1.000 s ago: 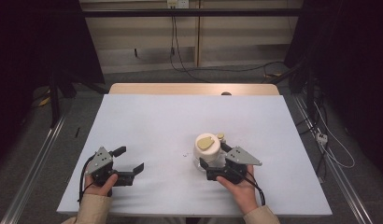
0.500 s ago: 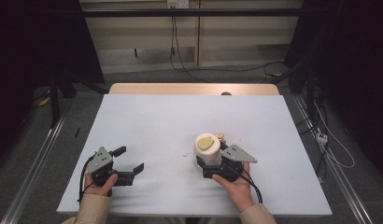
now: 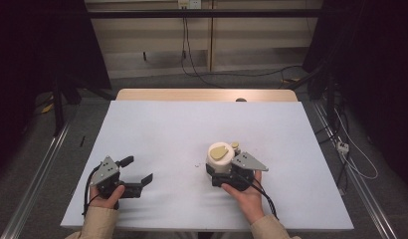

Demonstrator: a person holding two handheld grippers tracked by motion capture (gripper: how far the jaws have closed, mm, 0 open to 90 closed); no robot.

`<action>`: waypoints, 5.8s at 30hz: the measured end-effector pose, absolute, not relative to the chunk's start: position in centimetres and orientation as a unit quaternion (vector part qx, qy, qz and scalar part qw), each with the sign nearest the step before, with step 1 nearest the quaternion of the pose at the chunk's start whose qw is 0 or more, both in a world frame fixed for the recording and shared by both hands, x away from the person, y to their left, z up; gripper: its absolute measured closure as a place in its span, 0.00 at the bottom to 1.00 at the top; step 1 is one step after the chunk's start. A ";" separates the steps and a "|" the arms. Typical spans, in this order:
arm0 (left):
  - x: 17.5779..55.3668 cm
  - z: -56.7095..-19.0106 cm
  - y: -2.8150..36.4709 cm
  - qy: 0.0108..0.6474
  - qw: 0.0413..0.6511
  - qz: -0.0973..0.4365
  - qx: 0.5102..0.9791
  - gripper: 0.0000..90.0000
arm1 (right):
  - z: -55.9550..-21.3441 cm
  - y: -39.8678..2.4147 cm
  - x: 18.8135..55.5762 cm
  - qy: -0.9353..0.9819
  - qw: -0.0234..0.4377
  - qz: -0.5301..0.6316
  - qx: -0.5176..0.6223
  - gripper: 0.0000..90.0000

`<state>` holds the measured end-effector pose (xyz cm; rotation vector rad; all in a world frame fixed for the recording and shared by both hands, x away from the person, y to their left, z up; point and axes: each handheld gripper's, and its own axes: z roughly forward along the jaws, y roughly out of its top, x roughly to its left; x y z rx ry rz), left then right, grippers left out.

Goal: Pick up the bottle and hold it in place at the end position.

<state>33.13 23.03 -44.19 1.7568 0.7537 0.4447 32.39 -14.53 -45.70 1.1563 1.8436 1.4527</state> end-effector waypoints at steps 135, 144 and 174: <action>33.2 -44.3 23.5 0.328 0.566 0.189 0.732 0.05 | -44.1 -12.3 39.9 0.661 0.266 0.563 0.419 0.07; 33.1 -44.3 23.4 0.327 0.567 0.189 0.732 0.05 | -44.3 -12.1 40.3 0.661 0.266 0.562 0.419 0.07; 33.1 -44.4 23.4 0.329 0.567 0.189 0.731 0.05 | -44.7 -11.6 41.7 0.662 0.263 0.562 0.421 0.07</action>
